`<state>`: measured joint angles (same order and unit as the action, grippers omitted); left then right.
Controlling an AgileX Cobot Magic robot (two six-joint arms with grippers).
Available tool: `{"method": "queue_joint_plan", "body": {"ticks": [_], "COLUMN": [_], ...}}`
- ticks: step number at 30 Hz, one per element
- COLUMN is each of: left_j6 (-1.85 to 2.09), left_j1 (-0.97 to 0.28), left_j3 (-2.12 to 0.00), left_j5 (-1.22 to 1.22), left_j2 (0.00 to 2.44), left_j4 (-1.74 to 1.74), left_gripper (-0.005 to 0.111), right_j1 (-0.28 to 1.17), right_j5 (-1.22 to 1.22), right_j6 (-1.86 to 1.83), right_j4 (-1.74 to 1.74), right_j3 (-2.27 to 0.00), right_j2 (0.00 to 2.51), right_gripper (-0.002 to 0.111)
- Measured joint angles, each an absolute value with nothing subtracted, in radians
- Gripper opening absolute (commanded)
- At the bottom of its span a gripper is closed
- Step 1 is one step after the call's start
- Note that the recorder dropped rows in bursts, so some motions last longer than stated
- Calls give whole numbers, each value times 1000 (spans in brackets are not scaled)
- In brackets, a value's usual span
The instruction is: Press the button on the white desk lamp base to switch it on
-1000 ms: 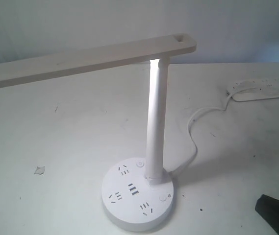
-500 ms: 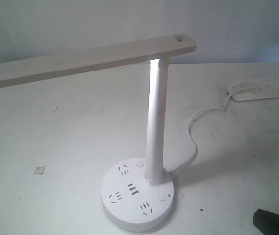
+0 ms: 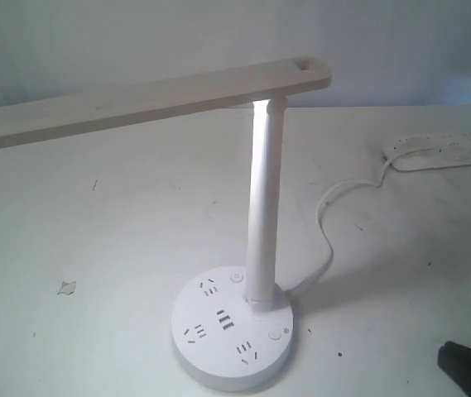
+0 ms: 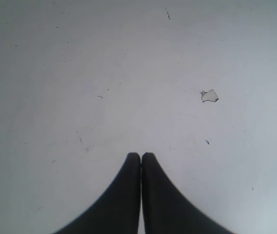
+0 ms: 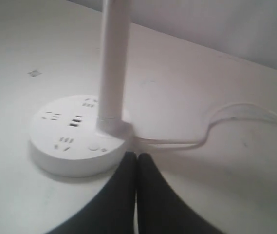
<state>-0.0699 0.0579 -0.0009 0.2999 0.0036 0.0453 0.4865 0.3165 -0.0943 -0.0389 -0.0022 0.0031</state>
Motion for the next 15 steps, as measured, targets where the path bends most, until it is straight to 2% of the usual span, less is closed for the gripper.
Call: {"method": "queue_joint_plan", "body": {"ticks": [3, 11, 15], "left_j6": [-70, -70, -70], "left_j1": [58, 58, 58], "left_j3": [-1, -1, -1], "left_j5": [300, 300, 300], "left_j2": [4, 4, 4], "left_j4": [45, 45, 45], "left_gripper": [0, 0, 0], "right_j1": [347, -145, -252], "right_j5": [319, 319, 320], "right_j6": [-92, -91, -91], "right_j4": [-39, -39, -39], "right_j3": [-2, -2, -2], "right_j2": [3, 3, 3], "right_gripper": [0, 0, 0]}}
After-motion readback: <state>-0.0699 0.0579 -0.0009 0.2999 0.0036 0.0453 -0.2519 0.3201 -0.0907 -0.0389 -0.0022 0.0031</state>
